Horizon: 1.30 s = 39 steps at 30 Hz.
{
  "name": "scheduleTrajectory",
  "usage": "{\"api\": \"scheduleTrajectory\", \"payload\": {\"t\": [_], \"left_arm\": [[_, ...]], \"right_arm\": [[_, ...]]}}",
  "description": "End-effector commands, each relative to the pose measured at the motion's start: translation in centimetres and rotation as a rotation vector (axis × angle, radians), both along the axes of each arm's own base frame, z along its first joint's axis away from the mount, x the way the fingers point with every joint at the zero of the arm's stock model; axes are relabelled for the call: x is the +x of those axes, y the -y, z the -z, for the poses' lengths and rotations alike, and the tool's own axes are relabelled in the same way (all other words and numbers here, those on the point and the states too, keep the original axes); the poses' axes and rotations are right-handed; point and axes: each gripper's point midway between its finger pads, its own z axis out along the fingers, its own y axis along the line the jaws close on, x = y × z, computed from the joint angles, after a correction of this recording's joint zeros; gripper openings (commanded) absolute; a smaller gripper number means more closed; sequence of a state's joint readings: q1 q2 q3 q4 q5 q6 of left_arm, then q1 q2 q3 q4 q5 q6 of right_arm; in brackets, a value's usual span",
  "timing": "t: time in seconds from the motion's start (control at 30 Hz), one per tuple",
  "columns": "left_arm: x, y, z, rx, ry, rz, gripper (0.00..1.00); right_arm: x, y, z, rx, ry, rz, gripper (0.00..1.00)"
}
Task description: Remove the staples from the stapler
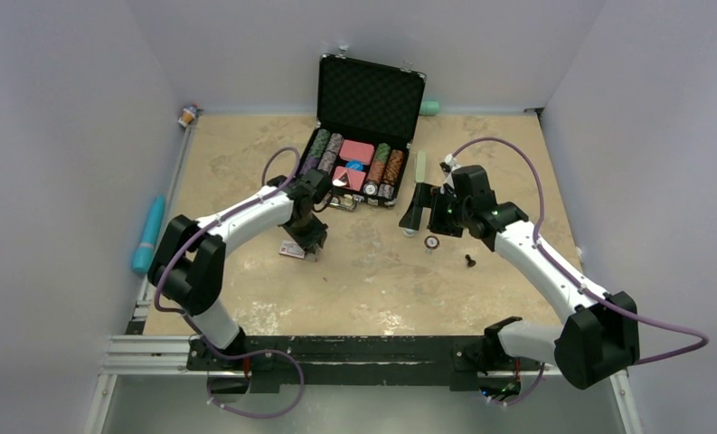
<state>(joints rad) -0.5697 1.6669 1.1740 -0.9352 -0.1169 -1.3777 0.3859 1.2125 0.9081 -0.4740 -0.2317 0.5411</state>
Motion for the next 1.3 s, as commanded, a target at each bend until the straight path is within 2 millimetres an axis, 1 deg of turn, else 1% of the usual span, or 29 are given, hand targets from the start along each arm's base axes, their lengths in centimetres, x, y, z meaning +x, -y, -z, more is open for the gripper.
{"api": "scheduleTrajectory", "payload": {"t": [0.0, 0.1, 0.27, 0.43, 0.77, 1.0, 1.2, 1.27], "left_arm": [[0.6, 0.5, 0.4, -0.033, 0.013, -0.045, 0.13], [0.5, 0.3, 0.9, -0.029, 0.002, -0.058, 0.13], [0.1, -0.6, 1.7, -0.028, -0.002, -0.103, 0.16], [0.3, -0.1, 2.3, -0.056, -0.014, -0.091, 0.18], [0.8, -0.4, 2.8, -0.045, -0.010, -0.104, 0.20], [1.2, -0.8, 2.5, -0.027, -0.002, -0.100, 0.21], [1.2, -0.9, 2.6, -0.024, 0.001, -0.101, 0.27], [1.4, -0.9, 2.5, -0.025, 0.010, -0.099, 0.31]], "right_arm": [[0.2, -0.3, -1.0, 0.017, 0.050, -0.028, 0.98], [0.2, -0.4, -0.9, 0.015, 0.048, -0.032, 0.98], [0.3, -0.4, -0.6, 0.012, 0.043, -0.036, 0.98], [0.4, -0.5, -0.4, 0.012, 0.038, -0.042, 0.98], [0.4, -0.5, -0.5, 0.008, 0.041, -0.037, 0.98], [0.5, -0.4, -0.5, 0.005, 0.041, -0.034, 0.98], [0.5, -0.4, -0.5, 0.004, 0.040, -0.035, 0.98], [0.5, -0.4, -0.5, 0.004, 0.039, -0.036, 0.98]]}}
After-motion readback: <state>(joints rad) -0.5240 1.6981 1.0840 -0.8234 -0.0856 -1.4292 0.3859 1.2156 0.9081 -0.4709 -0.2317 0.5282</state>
